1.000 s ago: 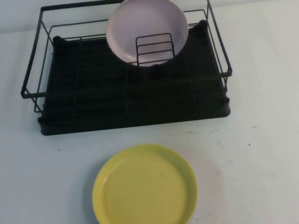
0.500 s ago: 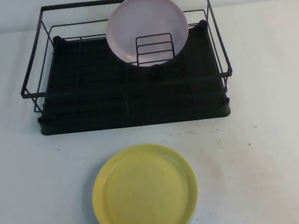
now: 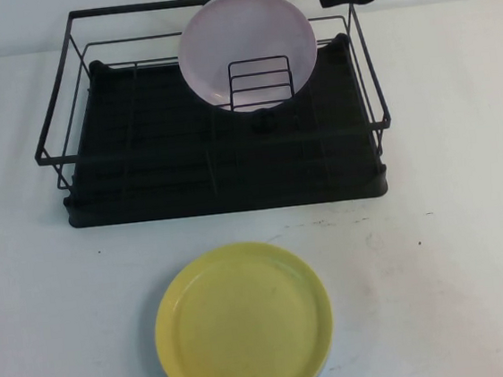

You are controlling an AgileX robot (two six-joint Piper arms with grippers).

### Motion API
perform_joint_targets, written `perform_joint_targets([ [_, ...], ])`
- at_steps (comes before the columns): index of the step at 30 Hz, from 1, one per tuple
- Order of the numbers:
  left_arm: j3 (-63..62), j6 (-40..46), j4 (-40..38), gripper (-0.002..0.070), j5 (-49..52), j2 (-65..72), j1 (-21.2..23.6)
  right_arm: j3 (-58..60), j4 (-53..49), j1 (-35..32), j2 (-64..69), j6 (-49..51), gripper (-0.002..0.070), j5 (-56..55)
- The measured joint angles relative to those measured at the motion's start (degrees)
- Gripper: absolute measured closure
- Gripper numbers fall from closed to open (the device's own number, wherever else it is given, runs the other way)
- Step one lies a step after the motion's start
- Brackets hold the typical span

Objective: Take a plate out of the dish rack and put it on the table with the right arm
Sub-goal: Grasp the plate from the shelf

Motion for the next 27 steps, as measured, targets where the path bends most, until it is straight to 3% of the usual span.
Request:
perform_joint_targets([
  [21, 0.00, 0.00, 0.00, 0.0679, 0.46, 0.00, 0.00, -0.31, 4.43, 0.00, 0.00, -1.14, 0.0690, 2.57],
  [27, 0.00, 0.00, 0.00, 0.0679, 0.46, 0.00, 0.00, -0.55, 5.03, 0.00, 0.00, -8.40, 0.0575, 3.09],
])
